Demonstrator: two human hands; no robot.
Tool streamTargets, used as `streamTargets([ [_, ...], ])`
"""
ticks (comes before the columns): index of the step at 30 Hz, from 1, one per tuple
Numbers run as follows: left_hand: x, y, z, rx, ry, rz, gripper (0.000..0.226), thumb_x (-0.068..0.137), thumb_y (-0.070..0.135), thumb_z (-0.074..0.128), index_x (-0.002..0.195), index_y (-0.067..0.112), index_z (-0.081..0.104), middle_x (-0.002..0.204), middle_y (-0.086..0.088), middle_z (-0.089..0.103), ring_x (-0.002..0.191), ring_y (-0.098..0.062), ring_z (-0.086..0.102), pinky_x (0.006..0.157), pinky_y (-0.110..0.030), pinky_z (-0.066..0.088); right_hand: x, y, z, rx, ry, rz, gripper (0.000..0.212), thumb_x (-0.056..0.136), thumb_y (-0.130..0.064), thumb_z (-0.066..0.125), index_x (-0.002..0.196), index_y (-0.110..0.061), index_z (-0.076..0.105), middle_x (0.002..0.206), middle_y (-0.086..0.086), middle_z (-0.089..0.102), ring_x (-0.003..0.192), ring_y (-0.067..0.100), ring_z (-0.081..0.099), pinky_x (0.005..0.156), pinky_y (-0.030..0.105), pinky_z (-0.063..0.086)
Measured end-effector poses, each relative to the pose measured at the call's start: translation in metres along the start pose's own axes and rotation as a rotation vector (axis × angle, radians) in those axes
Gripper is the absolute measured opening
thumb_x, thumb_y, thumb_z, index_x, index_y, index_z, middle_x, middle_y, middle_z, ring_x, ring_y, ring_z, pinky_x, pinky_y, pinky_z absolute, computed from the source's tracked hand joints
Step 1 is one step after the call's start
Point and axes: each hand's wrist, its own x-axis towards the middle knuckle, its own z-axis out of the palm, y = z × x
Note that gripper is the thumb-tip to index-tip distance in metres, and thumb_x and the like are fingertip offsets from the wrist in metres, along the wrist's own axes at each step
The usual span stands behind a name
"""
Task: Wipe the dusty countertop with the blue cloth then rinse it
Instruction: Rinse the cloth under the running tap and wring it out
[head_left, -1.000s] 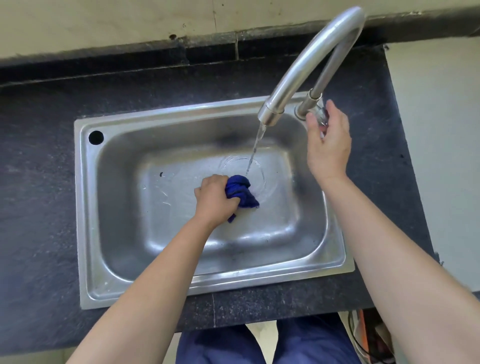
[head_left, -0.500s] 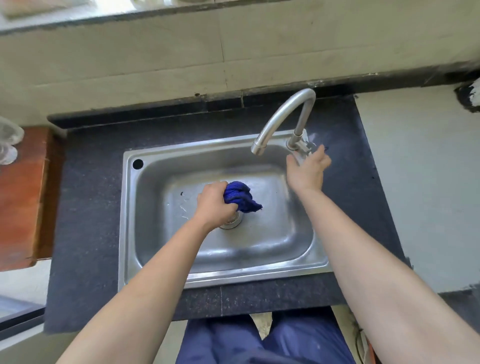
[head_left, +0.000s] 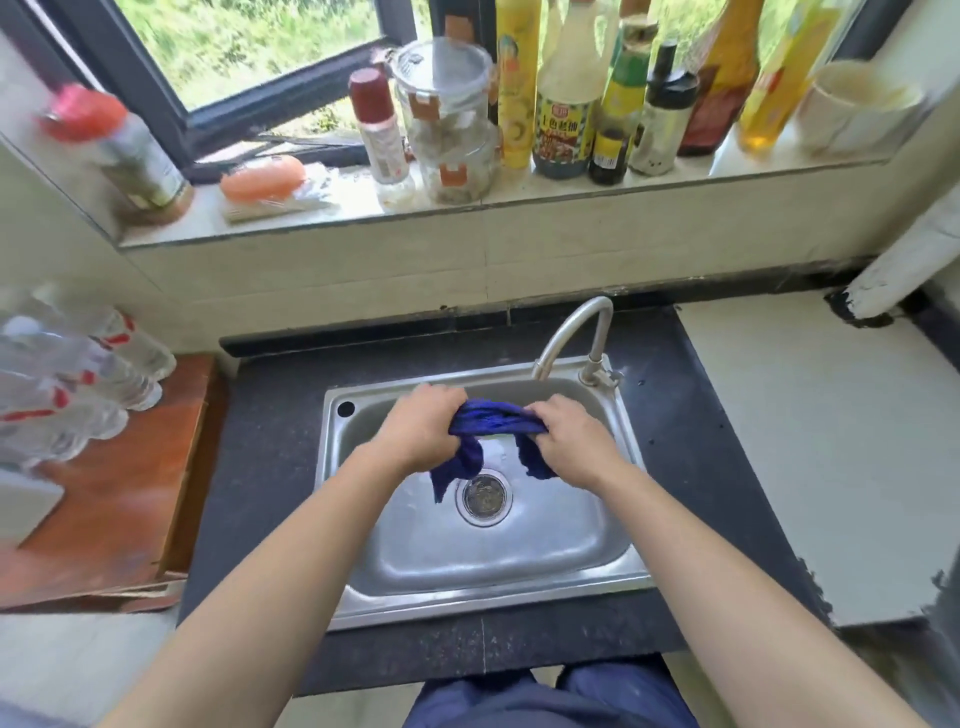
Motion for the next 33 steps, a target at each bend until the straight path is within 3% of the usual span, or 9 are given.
streamTargets([
  [4,-0.008,-0.011,-0.010,0.198,0.045,-0.019,0.006,0.082,0.026,0.056,0.083,0.024,0.050,0.091,0.000,0.058,0.094,-0.025,0.047,0.073,-0.037,0.036,-0.012,0.010,-0.006,-0.200,0.033,0.019,0.019,0.092,-0.032,0.052,0.109,-0.028,0.060,0.106,0.001,0.052,0.105,0.026,0.050,0.087,0.046,0.047],
  [7,-0.013,-0.006,-0.007,0.095,0.082,0.025,0.012,0.083,0.032,0.057,0.085,0.021,0.052,0.096,-0.002,0.052,0.095,-0.025,0.042,0.078,-0.038,0.040,-0.021,0.002,-0.006,-0.200,0.031,0.076,0.021,0.093,-0.033,0.052,0.110,-0.023,0.058,0.109,0.004,0.052,0.106,0.028,0.050,0.090,0.046,0.045],
  [10,-0.019,0.001,-0.010,-0.035,0.122,0.088,0.016,0.079,0.024,0.059,0.080,0.021,0.043,0.089,-0.001,0.049,0.092,-0.026,0.044,0.077,-0.038,0.041,-0.024,-0.013,-0.003,-0.109,0.026,0.055,0.021,0.088,-0.025,0.055,0.108,-0.022,0.054,0.112,0.002,0.051,0.108,0.027,0.047,0.092,0.046,0.045],
  [14,-0.025,0.008,-0.011,-0.172,0.120,0.093,0.017,0.078,0.015,0.056,0.084,0.021,0.042,0.080,0.002,0.050,0.080,-0.024,0.049,0.064,-0.034,0.037,-0.027,-0.041,0.000,0.153,-0.003,-0.039,0.069,0.069,-0.026,0.061,0.136,-0.028,0.042,0.124,-0.002,0.053,0.116,0.020,0.046,0.100,0.038,0.042],
  [15,-0.027,0.008,-0.010,-0.181,0.121,0.109,0.017,0.077,0.015,0.055,0.085,0.021,0.041,0.081,0.001,0.052,0.081,-0.024,0.049,0.063,-0.035,0.038,-0.027,-0.045,0.002,0.199,-0.007,-0.039,0.072,0.067,-0.028,0.061,0.137,-0.029,0.042,0.124,-0.002,0.054,0.116,0.019,0.048,0.101,0.037,0.042],
  [19,-0.034,0.001,-0.007,-0.080,0.136,0.135,0.018,0.078,0.013,0.055,0.089,0.020,0.044,0.088,0.003,0.052,0.091,-0.023,0.045,0.074,-0.041,0.044,-0.027,-0.046,0.003,0.048,0.010,-0.021,0.033,0.082,-0.030,0.057,0.114,-0.029,0.059,0.110,-0.003,0.060,0.109,0.021,0.055,0.093,0.039,0.046],
  [24,-0.041,-0.017,-0.003,0.222,0.148,0.098,0.022,0.083,0.020,0.055,0.106,0.021,0.055,0.104,0.003,0.057,0.103,-0.024,0.045,0.076,-0.034,0.035,-0.035,-0.042,-0.001,-0.141,0.000,-0.044,0.014,0.087,-0.033,0.053,0.100,-0.028,0.049,0.104,-0.006,0.051,0.101,0.020,0.048,0.086,0.039,0.045],
  [29,-0.043,-0.017,0.003,-0.055,0.180,0.090,0.020,0.076,0.019,0.059,0.097,0.020,0.058,0.094,0.004,0.059,0.096,-0.024,0.046,0.083,-0.039,0.043,-0.039,-0.047,0.002,0.229,-0.040,0.054,0.015,0.083,-0.022,0.054,0.089,-0.030,0.043,0.083,-0.004,0.061,0.080,0.025,0.057,0.074,0.041,0.050],
  [33,-0.041,-0.019,0.002,-0.139,0.162,0.079,0.020,0.074,0.017,0.060,0.090,0.025,0.051,0.092,0.003,0.059,0.093,-0.022,0.045,0.082,-0.039,0.043,-0.037,-0.052,-0.010,0.299,-0.114,0.075,0.018,0.079,-0.026,0.055,0.096,-0.029,0.049,0.085,-0.002,0.068,0.080,0.019,0.063,0.074,0.036,0.052],
])
